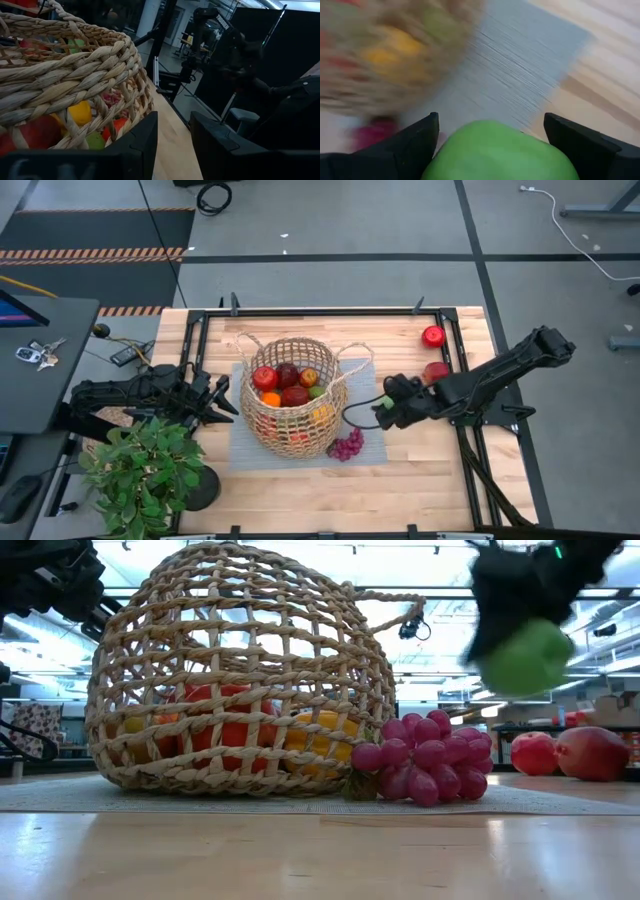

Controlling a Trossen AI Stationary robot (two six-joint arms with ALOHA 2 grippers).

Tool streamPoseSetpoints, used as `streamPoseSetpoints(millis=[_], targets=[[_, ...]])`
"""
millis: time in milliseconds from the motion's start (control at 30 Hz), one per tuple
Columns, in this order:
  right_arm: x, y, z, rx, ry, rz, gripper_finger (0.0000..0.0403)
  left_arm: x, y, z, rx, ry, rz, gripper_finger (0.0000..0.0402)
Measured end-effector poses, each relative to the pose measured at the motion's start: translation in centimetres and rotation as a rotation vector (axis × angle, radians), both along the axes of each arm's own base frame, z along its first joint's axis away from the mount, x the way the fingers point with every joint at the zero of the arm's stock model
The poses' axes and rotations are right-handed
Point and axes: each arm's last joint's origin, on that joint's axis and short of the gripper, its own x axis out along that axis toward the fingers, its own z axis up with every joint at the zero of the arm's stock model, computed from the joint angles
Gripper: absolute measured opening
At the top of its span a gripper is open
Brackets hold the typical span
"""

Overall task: Build produce basket
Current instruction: Put the green apple into the brown basket

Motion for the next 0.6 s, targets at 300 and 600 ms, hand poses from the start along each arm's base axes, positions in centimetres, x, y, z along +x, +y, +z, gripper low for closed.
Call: streamPoseSetpoints(millis=[300,600], targets=[[3.4,1.4,7.6,-0.169,-0.446,0.35,0.036,0.0,0.0,0.0,0.0,0.0,0.0,0.0121],[4.5,0.8,12.6,-0.689,-0.735,0.503,0.036,0.0,0.0,0.0,0.0,0.0,0.0,0.0121]])
